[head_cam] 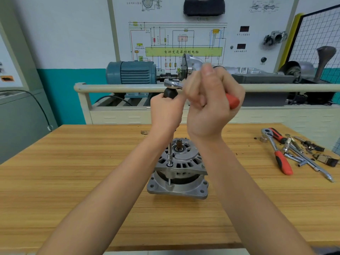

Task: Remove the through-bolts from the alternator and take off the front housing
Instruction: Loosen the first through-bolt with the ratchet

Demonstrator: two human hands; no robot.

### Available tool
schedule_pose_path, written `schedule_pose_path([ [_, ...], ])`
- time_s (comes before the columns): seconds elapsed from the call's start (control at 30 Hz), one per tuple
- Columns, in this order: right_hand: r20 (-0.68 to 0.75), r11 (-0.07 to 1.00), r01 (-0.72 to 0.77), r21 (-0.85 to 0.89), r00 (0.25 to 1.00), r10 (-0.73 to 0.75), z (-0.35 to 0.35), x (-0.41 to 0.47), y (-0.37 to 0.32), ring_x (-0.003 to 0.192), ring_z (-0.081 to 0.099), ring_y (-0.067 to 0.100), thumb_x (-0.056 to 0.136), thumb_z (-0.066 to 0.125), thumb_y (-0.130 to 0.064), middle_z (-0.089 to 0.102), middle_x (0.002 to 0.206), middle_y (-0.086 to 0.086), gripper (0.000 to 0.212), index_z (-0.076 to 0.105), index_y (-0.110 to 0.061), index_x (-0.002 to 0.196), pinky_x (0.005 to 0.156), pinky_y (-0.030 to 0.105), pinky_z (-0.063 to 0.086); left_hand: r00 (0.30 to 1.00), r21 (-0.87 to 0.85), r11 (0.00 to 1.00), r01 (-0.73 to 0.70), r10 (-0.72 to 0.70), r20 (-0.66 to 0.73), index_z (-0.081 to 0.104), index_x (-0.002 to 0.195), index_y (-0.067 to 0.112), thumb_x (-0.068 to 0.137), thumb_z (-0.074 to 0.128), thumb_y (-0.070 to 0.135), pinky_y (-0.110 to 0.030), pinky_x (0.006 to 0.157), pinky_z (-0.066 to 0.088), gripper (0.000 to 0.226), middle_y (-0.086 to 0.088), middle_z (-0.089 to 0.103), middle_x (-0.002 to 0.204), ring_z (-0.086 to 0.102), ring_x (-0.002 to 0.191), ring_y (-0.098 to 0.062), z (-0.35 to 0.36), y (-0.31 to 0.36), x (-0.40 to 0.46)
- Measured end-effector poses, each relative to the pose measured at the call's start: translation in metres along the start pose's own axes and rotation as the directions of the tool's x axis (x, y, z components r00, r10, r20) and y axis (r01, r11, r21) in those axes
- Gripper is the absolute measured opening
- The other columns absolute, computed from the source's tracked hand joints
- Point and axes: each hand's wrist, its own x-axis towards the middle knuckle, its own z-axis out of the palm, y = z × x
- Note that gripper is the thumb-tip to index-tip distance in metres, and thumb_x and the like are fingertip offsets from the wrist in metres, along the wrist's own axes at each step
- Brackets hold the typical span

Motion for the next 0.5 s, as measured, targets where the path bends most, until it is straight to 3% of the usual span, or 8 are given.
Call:
schedule_pose_path([
  [0.1,-0.035,0.947,-0.19,0.26,0.978,0.206,-0.016,0.015,0.002,0.035,0.02,0.009,0.084,0.039,-0.002,0.029,0.035,-0.005,0.048,0.039,-0.019,0.039,0.045,0.026,0.014,0.992,0.0,0.999,0.046,-0.046,0.12,0.033,0.058,0.018,0.081,0.058,-0.003,-0.021,0.04,0.019,0.04,0.002,0.027,0.046,0.022,0.039,-0.013,-0.006,0.0,0.001],
  [0.2,-0.038,0.779,-0.375,0.503,0.89,0.454,-0.033,0.029,0.008,0.037,0.012,0.012,0.086,0.038,-0.01,0.026,0.031,-0.006,0.054,0.035,-0.019,0.033,0.041,0.023,0.019,0.937,-0.056,0.992,0.115,-0.089,0.339,0.038,0.054,0.016,0.083,0.06,0.003,-0.022,0.04,0.022,0.039,0.003,0.031,0.042,0.026,0.037,-0.013,-0.019,0.005,0.006],
  [0.3,-0.034,0.527,-0.406,0.747,0.768,0.64,-0.047,0.034,0.019,0.039,0.008,0.011,0.081,0.041,-0.014,0.023,0.03,-0.004,0.049,0.032,-0.016,0.033,0.037,0.021,0.018,0.826,-0.079,0.981,0.175,-0.103,0.554,0.042,0.052,0.016,0.083,0.058,0.011,-0.022,0.041,0.024,0.036,0.002,0.034,0.042,0.03,0.036,-0.013,-0.029,0.012,0.01],
  [0.37,-0.026,0.409,-0.356,0.84,0.727,0.686,-0.053,0.035,0.024,0.039,0.007,0.009,0.081,0.042,-0.013,0.023,0.03,-0.003,0.048,0.031,-0.015,0.034,0.037,0.02,0.016,0.783,-0.054,0.98,0.193,-0.121,0.61,0.04,0.047,0.018,0.085,0.057,0.012,-0.02,0.038,0.02,0.042,0.004,0.031,0.038,0.026,0.032,-0.01,-0.025,0.014,0.01],
  [0.43,-0.059,0.408,-0.322,0.854,0.72,0.691,-0.056,0.035,0.024,0.038,0.008,0.009,0.081,0.042,-0.013,0.022,0.03,-0.003,0.047,0.031,-0.015,0.035,0.036,0.022,0.016,0.796,-0.033,0.978,0.204,-0.146,0.588,0.036,0.041,0.021,0.089,0.053,0.011,-0.017,0.035,0.016,0.052,0.006,0.026,0.035,0.02,0.028,-0.008,-0.018,0.013,0.008],
  [0.5,-0.107,0.485,-0.316,0.815,0.742,0.662,-0.055,0.033,0.018,0.034,0.011,0.01,0.081,0.042,-0.013,0.022,0.031,-0.004,0.047,0.032,-0.016,0.035,0.036,0.022,0.018,0.854,-0.037,0.982,0.183,-0.14,0.501,0.033,0.04,0.022,0.092,0.051,0.008,-0.014,0.034,0.015,0.057,0.006,0.024,0.034,0.017,0.027,-0.008,-0.012,0.01,0.007],
])
